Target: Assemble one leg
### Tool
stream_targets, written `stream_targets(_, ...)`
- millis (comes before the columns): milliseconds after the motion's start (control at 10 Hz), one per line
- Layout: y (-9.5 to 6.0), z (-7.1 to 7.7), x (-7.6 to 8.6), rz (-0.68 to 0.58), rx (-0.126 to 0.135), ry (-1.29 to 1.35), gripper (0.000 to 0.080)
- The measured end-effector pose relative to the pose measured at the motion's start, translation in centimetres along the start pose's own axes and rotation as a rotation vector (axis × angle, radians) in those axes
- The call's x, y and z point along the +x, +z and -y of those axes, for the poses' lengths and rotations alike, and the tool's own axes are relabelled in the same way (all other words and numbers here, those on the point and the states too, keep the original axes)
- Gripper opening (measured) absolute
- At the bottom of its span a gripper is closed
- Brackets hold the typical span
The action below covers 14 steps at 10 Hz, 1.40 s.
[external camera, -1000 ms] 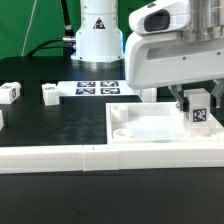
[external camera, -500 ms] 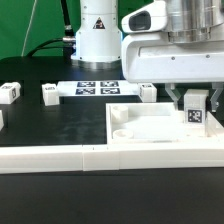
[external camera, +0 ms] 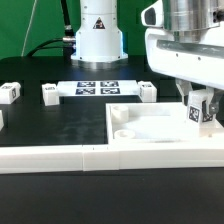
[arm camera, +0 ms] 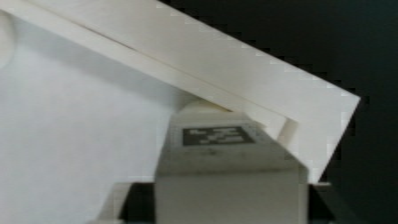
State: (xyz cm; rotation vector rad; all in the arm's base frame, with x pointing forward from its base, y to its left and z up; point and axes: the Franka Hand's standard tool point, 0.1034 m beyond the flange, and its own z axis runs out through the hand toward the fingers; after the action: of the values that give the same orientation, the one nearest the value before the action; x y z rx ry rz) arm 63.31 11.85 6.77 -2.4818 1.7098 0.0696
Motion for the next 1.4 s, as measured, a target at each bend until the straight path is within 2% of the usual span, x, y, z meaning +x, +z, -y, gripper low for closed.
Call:
stream_targets(500, 0.01, 0.00, 0.04, 0.005, 0.002, 0.408, 0.0294)
stream_targets(700, 0.06, -0.02, 0.04, 0.004, 0.001, 0.404, 0.0294)
stream_targets(900, 0.11, -0.05, 0.06, 0.004, 0.000, 0.340, 0.0540)
stream_targets(1000, 0.16, -0.07, 0.04, 0.004, -0.001, 0.280, 0.0626)
stream_targets(1400, 0.10, -0.11, 0.01, 0.009, -0.010, -0.163, 0.0648)
